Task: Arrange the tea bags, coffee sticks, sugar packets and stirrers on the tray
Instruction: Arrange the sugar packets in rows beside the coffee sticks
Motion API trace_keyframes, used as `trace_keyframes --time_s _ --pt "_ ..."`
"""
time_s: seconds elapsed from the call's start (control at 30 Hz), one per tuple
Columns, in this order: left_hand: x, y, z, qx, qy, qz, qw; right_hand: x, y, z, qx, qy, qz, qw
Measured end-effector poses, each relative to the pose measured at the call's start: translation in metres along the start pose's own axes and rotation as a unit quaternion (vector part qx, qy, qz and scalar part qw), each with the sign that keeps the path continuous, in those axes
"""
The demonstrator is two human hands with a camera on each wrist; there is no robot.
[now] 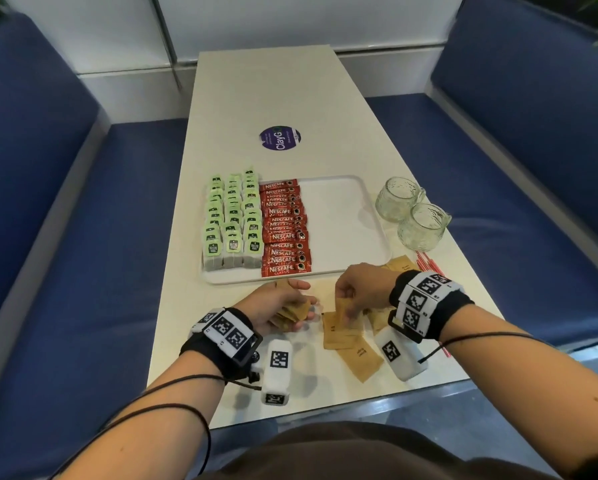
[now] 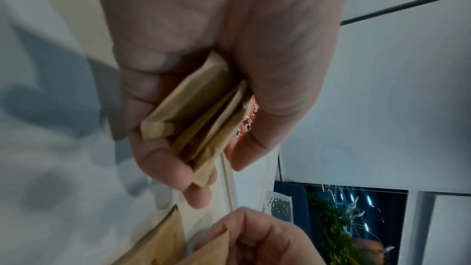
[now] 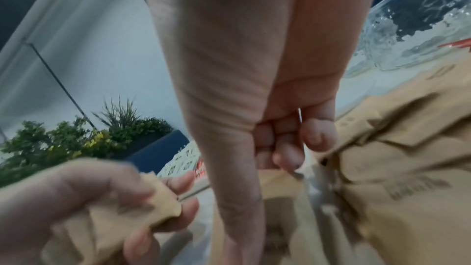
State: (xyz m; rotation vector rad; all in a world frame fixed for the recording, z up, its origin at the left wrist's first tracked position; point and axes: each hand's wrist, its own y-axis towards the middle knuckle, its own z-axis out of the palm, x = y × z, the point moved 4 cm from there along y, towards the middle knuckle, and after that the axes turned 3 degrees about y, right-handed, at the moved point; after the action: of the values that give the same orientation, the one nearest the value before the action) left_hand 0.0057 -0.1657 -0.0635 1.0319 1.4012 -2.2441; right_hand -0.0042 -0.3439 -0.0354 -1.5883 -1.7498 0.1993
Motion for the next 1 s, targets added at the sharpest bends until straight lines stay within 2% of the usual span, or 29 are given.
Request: trace_keyframes --time_s 0.07,0.13,0.23,0.3,0.5,0.57,0.63,0.7,0.77,0.9,1.0 --pt "-0.007 0.001 -0.008 -0.040 0.040 0.030 0.998 0.002 -0.001 -0.011 0.001 0.047 -0.017 0.999" --pt "-0.017 0.003 -0.014 -0.079 0.100 0.065 0.990 0.006 0.000 -0.024 -0.032 0.161 -0.041 0.986" --pt "-0.032 0.005 -0.019 -0.108 0.148 0.099 0.978 0.011 0.008 -0.037 -0.121 0.356 -0.053 0.925" --pt "-0.039 0.005 -0.022 -0.119 0.147 0.115 0.975 0.015 0.014 -0.037 -0.136 0.445 -0.047 0.884" --pt "-0.058 0.013 -0.029 -0.116 0.148 0.130 0.974 0.027 0.039 -0.044 -0.155 0.565 -0.037 0.810" --pt "-0.069 0.020 -0.033 -0.135 0.174 0.142 0.965 0.032 0.048 -0.046 -0.140 0.569 -0.038 0.809" --pt "-0.083 0.028 -0.037 -0.139 0.189 0.147 0.961 0.032 0.058 -0.050 -0.137 0.536 -0.036 0.832" --pt "-0.100 0.036 -0.041 -0.124 0.165 0.137 0.969 0.027 0.070 -0.061 -0.156 0.482 -0.033 0.861" --pt "-0.115 0.044 -0.045 -0.110 0.126 0.116 0.979 0.017 0.084 -0.075 -0.186 0.452 -0.020 0.872" --pt "-0.131 0.058 -0.060 -0.092 0.030 0.091 0.991 -0.018 0.121 -0.104 -0.267 0.462 0.054 0.844" --pt "-0.135 0.067 -0.070 -0.064 -0.041 0.080 0.994 -0.038 0.148 -0.115 -0.283 0.467 0.114 0.830"
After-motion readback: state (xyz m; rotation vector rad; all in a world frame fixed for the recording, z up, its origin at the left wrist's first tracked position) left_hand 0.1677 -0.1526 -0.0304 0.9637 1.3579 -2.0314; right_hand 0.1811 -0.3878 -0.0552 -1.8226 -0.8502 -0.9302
